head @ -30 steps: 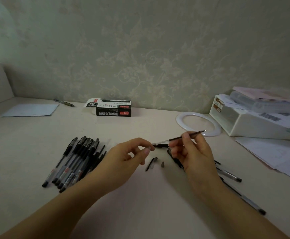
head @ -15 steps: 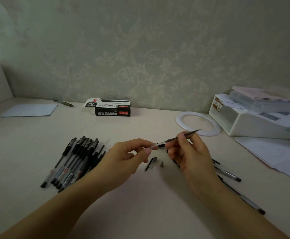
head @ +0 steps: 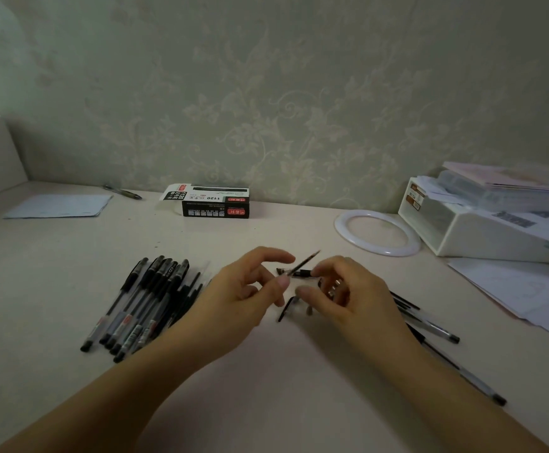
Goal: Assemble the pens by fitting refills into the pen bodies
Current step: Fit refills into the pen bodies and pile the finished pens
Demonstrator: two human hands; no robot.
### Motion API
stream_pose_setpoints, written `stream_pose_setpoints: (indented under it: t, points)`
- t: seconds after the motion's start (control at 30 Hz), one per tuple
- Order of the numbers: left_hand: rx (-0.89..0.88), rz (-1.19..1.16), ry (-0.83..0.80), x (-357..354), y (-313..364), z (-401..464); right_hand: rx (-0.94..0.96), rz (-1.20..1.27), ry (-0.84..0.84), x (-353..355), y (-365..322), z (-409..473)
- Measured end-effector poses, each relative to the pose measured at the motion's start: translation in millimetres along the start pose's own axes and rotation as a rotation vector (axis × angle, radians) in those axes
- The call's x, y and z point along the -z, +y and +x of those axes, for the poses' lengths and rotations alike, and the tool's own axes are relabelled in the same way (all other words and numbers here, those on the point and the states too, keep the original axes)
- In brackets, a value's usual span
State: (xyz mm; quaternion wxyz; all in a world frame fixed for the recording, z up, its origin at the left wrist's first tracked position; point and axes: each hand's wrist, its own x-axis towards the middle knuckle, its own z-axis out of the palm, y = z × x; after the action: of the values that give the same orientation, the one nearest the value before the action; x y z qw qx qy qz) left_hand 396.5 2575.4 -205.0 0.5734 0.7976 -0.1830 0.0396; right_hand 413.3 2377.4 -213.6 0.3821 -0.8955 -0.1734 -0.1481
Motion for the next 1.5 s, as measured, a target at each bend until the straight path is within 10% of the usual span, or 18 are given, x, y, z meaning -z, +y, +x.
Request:
stream_pose_setpoints:
  t: [0.4,0.8,1.5]
  points:
    - [0.004,0.256,0.008,1,-11,0,0.151,-0.375,-0.126,-4,5,-1]
    - [-0.04,0.298,-0.045,1,-9,-1,-0.053,0.48,-0.079,-7,-10,-2]
    - [-0.236,0.445,-0.062,-1,1,-6,0.013,0.198,-0.099,-7,-5,-4]
